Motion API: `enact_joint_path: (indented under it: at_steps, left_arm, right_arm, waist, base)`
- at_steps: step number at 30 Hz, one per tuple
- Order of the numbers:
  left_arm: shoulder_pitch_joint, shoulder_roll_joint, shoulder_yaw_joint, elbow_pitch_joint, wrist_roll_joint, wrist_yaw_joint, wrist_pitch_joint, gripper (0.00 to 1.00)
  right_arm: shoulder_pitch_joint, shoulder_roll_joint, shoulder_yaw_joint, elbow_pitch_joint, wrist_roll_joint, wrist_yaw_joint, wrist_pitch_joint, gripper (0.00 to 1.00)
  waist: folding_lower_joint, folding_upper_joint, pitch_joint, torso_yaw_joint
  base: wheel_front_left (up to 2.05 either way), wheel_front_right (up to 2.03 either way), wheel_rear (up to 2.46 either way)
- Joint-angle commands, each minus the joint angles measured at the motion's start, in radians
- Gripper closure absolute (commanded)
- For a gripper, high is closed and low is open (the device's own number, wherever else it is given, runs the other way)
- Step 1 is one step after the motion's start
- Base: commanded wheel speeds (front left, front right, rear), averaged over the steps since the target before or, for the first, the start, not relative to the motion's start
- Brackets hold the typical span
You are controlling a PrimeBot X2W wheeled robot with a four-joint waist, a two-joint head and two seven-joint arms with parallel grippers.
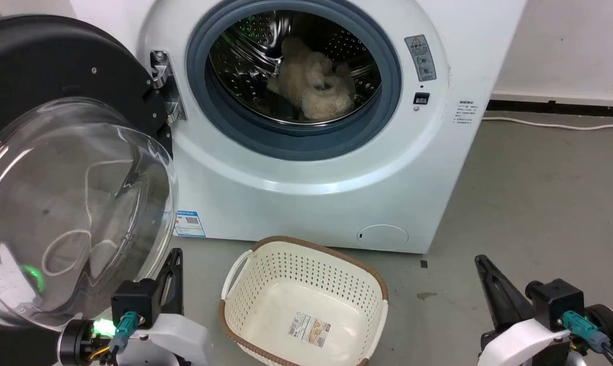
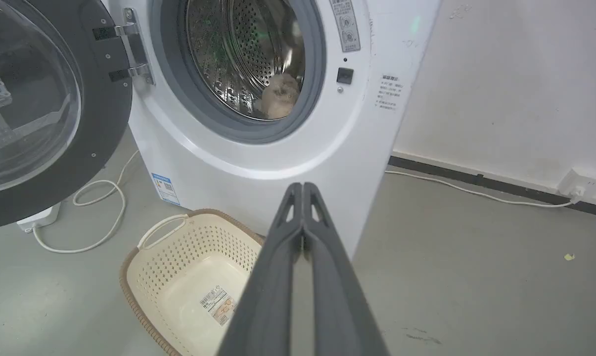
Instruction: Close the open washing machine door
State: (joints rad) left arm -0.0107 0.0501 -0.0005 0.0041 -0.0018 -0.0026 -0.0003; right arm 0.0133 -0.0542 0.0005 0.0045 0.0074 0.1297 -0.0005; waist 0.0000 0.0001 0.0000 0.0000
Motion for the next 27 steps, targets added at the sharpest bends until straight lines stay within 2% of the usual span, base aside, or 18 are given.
enact_joint_path:
  at_steps: [1,27]
  left_arm:
    - [0.011,0.0,0.0,-0.004,0.002,0.003,0.0,1.0]
    - [0.011,0.0,0.0,-0.004,0.002,0.003,0.0,1.0]
  right_arm:
    - [-0.013,0.004,0.0,-0.005,-0.007,0.001,0.0,1.0]
    - [-0.013,0.004,0.0,-0.005,-0.007,0.001,0.0,1.0]
  waist:
    - [0.0,-0.0001,0.0,0.0]
    - [0.0,-0.0001,0.0,0.0]
  base:
    - [0.0,0.0,0.0]
    - [0.0,0.0,0.0]
